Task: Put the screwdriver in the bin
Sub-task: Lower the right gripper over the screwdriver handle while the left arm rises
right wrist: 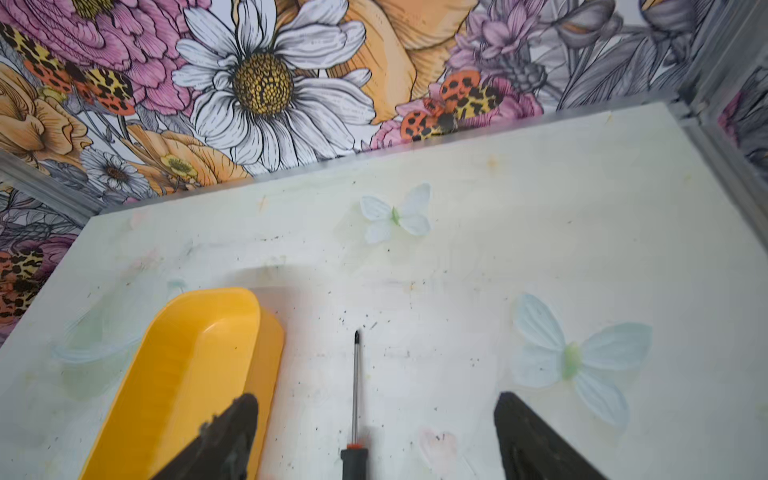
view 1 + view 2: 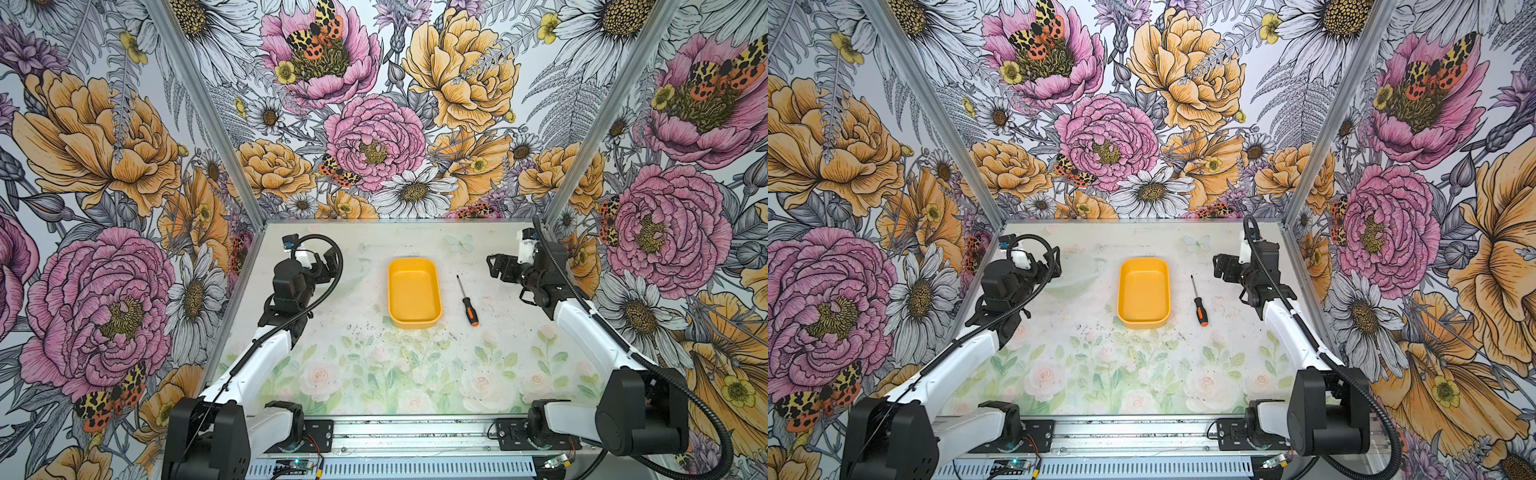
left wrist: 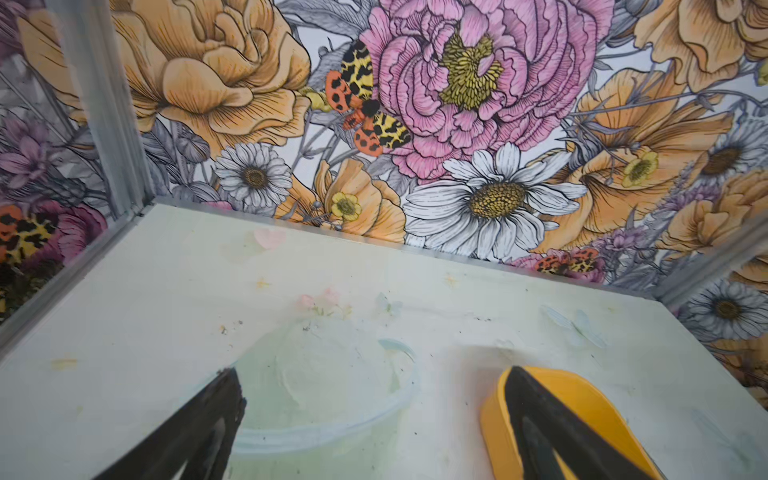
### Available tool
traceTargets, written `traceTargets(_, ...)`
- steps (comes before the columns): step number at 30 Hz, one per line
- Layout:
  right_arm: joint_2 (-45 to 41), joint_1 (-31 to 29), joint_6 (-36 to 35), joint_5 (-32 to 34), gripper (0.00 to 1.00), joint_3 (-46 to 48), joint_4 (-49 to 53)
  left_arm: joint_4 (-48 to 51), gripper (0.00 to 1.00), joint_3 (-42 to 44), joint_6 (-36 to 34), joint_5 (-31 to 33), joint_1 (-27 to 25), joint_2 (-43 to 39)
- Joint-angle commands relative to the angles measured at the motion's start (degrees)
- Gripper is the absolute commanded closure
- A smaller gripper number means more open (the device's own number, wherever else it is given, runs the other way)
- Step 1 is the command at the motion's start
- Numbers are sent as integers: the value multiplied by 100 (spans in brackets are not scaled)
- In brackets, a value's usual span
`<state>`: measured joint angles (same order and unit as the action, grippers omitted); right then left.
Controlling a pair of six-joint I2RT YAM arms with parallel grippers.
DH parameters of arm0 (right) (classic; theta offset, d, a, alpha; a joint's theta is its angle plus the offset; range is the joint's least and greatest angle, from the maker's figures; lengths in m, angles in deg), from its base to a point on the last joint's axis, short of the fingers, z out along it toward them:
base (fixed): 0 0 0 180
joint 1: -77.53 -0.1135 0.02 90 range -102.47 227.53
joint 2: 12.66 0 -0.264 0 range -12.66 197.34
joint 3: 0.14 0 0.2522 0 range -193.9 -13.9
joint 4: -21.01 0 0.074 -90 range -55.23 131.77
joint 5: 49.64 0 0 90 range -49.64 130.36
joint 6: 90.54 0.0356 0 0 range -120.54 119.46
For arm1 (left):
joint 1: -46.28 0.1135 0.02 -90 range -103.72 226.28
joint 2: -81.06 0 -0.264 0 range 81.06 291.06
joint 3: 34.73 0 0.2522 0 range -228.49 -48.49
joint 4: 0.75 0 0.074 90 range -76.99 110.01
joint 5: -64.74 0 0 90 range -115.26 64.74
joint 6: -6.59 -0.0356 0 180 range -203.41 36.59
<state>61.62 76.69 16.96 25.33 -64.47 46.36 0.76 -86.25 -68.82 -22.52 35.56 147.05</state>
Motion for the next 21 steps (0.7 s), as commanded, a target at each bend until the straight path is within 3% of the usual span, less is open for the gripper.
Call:
traceTargets(1,97,-179,258,-134,10,153,486,307,1,30,402,-267,-207,278)
traceTargets(12,1407,-980,334,557,18,-42,932,909,1,-558,713,-1083,-338,1190)
traceTargets(21,1830,-1172,262,962,23,-265,1251,1334,1,-725,642,-1052,-377,1179)
